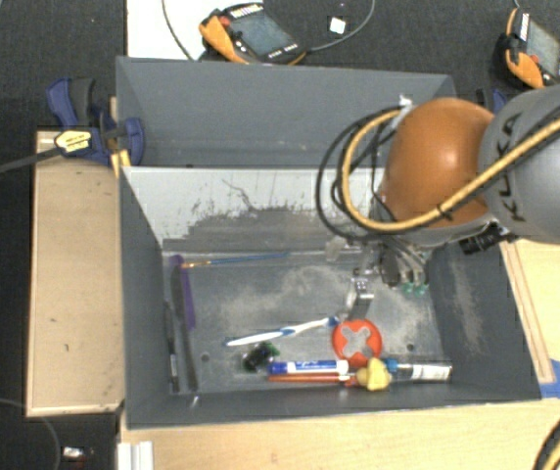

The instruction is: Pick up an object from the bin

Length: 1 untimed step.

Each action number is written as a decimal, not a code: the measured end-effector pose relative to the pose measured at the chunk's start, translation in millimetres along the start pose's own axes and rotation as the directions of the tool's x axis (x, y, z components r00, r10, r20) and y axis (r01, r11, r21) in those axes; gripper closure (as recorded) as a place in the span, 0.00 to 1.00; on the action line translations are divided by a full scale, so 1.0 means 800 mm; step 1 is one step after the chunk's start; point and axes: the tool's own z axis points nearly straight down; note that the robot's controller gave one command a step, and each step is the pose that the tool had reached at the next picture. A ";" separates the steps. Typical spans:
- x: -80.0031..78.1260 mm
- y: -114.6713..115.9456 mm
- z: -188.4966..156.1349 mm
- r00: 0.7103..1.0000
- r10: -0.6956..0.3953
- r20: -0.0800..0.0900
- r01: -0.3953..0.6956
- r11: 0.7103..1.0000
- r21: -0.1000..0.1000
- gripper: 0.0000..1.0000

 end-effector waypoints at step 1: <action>0.000 0.000 0.000 1.000 0.000 0.000 0.000 1.000 0.000 0.00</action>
Offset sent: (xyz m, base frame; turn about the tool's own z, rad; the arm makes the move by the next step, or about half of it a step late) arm -0.0397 0.0010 -0.0433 -0.1271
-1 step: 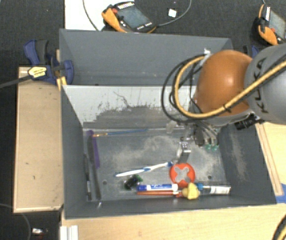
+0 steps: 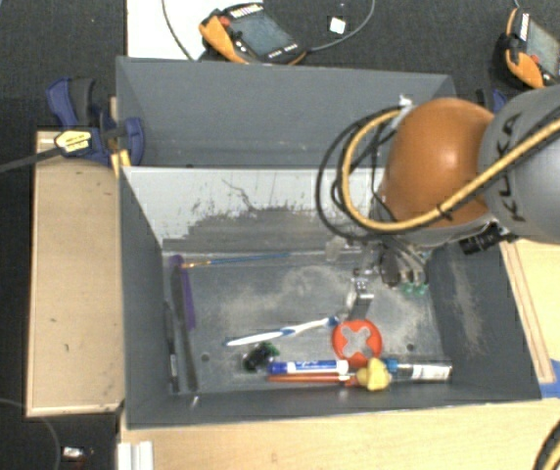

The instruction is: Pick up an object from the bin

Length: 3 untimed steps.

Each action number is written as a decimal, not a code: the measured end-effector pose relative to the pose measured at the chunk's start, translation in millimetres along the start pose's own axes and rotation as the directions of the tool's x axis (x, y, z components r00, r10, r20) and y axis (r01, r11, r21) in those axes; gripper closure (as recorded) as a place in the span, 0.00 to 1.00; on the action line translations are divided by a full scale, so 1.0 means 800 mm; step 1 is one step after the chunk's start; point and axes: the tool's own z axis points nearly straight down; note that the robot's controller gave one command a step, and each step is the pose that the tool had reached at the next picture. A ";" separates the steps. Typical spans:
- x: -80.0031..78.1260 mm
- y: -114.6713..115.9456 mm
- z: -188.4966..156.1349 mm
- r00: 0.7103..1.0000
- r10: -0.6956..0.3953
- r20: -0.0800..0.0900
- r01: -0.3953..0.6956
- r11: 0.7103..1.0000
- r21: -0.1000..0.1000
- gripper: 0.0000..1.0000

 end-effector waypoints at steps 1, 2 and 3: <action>0.010 0.000 0.010 1.000 -0.024 0.006 0.024 1.000 0.001 0.00; -0.021 0.021 -0.096 0.989 -0.150 0.014 0.150 0.989 0.001 0.00; 0.011 0.046 0.046 0.963 -0.267 -0.019 0.267 0.964 -0.003 0.00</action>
Offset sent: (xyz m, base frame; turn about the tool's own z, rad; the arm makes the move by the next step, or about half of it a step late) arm 0.0145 0.0167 0.0750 -0.1509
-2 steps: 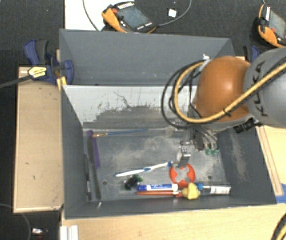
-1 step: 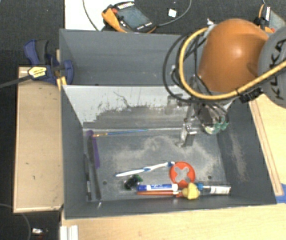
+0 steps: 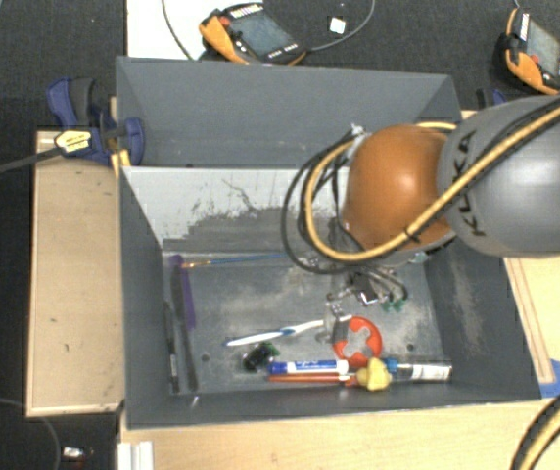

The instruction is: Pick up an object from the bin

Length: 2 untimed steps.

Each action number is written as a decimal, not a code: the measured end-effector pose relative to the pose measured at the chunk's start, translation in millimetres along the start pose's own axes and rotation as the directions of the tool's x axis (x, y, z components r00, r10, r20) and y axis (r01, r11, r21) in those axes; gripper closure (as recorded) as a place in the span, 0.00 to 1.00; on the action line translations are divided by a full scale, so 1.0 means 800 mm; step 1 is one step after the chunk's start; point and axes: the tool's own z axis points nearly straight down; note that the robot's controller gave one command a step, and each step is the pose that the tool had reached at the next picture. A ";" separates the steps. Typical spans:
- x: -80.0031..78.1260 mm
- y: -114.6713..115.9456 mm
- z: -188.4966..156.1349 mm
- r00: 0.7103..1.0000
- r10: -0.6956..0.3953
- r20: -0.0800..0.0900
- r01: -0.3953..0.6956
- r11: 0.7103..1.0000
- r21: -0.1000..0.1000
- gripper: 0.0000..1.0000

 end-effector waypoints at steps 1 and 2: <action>-0.020 -0.038 -0.098 0.996 0.081 0.042 -0.081 0.997 0.005 0.00; -0.032 0.009 -0.007 0.963 0.268 -0.001 -0.268 0.963 -0.003 0.00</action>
Offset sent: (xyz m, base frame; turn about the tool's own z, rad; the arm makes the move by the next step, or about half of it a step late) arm 0.0236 0.0122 0.0077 0.2745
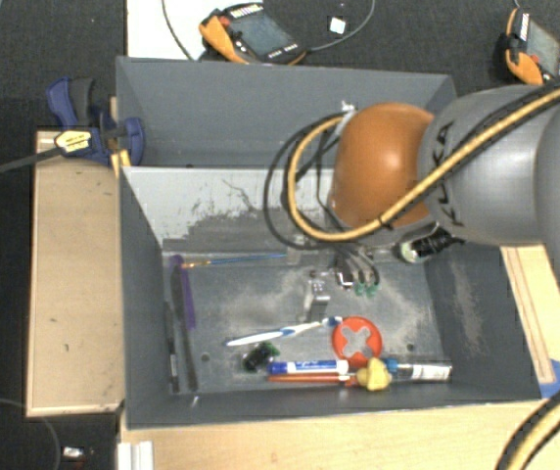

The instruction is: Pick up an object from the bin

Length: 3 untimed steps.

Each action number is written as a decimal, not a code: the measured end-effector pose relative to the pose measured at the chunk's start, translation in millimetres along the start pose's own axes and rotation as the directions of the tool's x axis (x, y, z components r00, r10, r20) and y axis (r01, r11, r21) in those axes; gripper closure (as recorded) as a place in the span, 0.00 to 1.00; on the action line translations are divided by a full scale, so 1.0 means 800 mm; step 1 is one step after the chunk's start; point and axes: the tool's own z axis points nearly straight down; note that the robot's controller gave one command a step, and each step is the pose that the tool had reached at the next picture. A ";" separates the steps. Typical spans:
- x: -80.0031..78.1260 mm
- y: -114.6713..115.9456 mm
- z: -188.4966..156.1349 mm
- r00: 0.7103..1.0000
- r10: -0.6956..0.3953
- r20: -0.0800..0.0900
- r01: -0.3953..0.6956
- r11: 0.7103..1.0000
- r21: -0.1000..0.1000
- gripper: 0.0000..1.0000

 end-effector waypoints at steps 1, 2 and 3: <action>0.008 -0.025 -0.032 0.997 -0.077 0.006 0.077 0.997 0.001 0.00; 0.002 -0.050 -0.054 0.980 -0.196 0.035 0.196 0.981 0.008 0.00; 0.007 -0.054 -0.007 0.971 -0.239 0.023 0.238 0.971 0.007 0.00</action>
Offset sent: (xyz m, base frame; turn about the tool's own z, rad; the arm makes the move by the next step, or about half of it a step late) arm -0.0110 -0.0657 -0.0740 -0.1287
